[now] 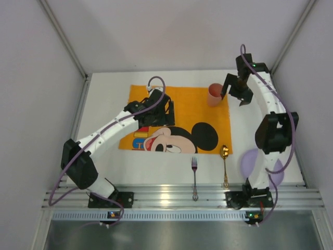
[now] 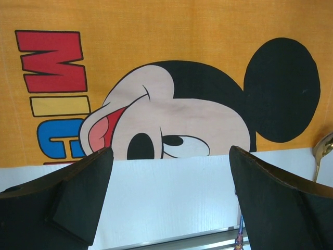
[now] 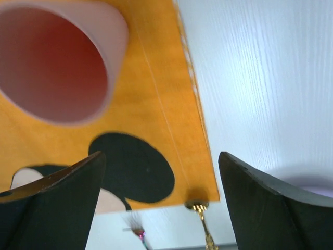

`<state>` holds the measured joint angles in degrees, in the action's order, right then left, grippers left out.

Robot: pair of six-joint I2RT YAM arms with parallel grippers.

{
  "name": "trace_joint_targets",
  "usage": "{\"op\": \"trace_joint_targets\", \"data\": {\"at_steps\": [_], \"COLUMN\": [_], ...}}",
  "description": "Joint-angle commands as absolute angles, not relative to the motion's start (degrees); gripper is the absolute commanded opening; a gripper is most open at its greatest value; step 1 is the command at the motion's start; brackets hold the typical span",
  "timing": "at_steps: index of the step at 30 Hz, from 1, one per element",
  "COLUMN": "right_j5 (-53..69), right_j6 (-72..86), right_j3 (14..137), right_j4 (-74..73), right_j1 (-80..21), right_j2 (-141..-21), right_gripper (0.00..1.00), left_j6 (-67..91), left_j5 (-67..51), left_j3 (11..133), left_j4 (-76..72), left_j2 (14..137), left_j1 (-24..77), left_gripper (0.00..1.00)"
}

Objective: Set the dinner table for one person

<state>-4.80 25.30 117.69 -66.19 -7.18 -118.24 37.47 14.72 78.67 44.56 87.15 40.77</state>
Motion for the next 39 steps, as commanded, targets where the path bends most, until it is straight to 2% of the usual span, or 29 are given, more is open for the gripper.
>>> {"op": "trace_joint_targets", "data": {"at_steps": [1,2,5,8,14,21,25,28,31,35,37,39], "right_j5": [-0.26,-1.66,-3.6,-6.06,-7.2,-10.28,-11.86,-12.39,-13.53,-15.55,-15.3,-14.68], "right_j6": [29.26,29.62,29.09,29.44,29.88,30.5,30.15,29.27,28.48,27.42,27.42,27.25], "right_j3": [101.04,92.2,79.86,72.46,63.91,59.86,58.28,56.52,55.37,53.27,52.39,51.68], "right_j4": [-59.7,-58.89,-57.92,-59.59,-58.71,-58.98,-57.31,-55.21,-53.88,-52.47,-50.73,-49.49], "right_j1": [-3.52,-3.43,-2.64,-1.06,-0.53,1.41,1.84,3.07,4.04,4.57,4.75,5.1], "right_j2": [-98.85,-96.44,-90.2,-86.68,-85.34,-85.69,-87.62,-89.38,-90.44,-92.1,-92.63,-92.99], "right_gripper": [0.9,0.89,0.87,0.86,0.83,0.78,0.64,0.61,0.5,0.47,0.38,0.09], "left_j6": [34.72,34.54,34.45,34.63,33.84,32.7,32.34,31.99,31.73,31.55,31.47,31.38], "left_j5": [11.61,11.17,9.76,8.7,8.43,10.19,10.37,10.46,10.46,10.46,10.55,10.46], "left_j3": [81.21,80.86,78.14,74.89,71.11,69.79,69.26,69.52,69.7,69.79,69.79,69.79], "left_j4": [44.03,43.69,42.11,40.35,39.81,40.69,40.69,40.69,40.61,40.61,40.61,40.52], "left_j2": [89.21,89.21,88.42,86.58,83.42,80.69,80.16,80.16,80.42,80.68,80.77,80.95], "left_j1": [40.69,40.69,40.69,40.69,40.69,40.69,40.61,40.61,40.52,40.25,40.34,40.25], "left_gripper": [0.98,0.98,0.98,0.98,0.98,0.98,0.98,0.98,0.98,0.98,0.98,0.98]}}
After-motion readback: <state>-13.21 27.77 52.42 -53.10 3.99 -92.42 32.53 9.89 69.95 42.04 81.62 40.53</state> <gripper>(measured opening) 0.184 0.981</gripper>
